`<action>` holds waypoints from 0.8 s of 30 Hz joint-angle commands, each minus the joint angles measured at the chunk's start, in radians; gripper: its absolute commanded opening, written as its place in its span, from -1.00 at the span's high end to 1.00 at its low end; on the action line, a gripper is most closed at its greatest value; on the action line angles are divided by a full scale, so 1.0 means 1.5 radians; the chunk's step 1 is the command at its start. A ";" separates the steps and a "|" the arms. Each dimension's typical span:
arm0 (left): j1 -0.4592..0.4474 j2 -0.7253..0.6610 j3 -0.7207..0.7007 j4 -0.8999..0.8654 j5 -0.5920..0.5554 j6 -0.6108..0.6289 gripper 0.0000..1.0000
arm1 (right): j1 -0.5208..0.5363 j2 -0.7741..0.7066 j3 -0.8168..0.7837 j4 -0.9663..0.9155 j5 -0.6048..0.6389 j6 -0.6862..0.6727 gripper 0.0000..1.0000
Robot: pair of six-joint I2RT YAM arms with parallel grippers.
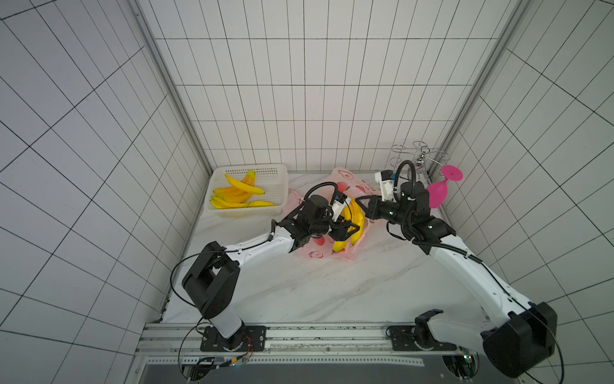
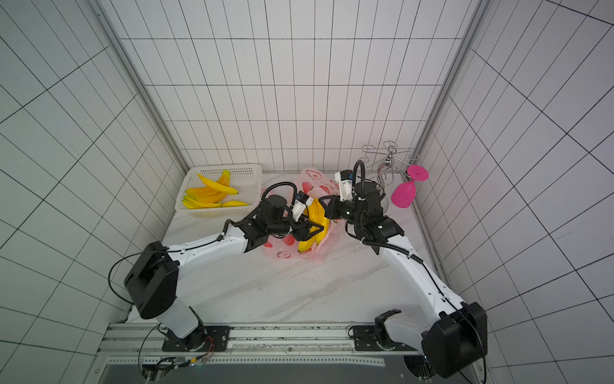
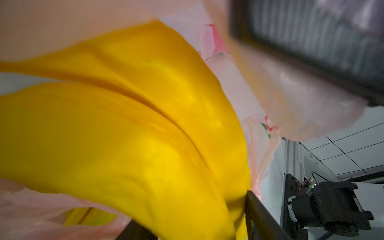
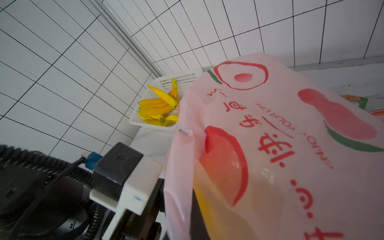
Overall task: Place the banana into a plastic bag & tie a knot
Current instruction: Place the banana into the plastic bag.
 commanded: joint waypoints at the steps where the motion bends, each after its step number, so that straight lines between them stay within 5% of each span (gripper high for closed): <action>1: 0.024 0.028 0.017 0.083 -0.003 -0.037 0.19 | 0.001 -0.006 -0.001 0.002 0.010 0.006 1.00; 18: 0.056 0.202 0.128 0.288 -0.144 -0.252 0.15 | 0.000 0.061 -0.065 0.035 0.078 0.020 1.00; 24: 0.057 0.280 0.197 0.288 -0.168 -0.317 -0.11 | -0.014 0.073 -0.044 0.035 0.110 0.015 1.00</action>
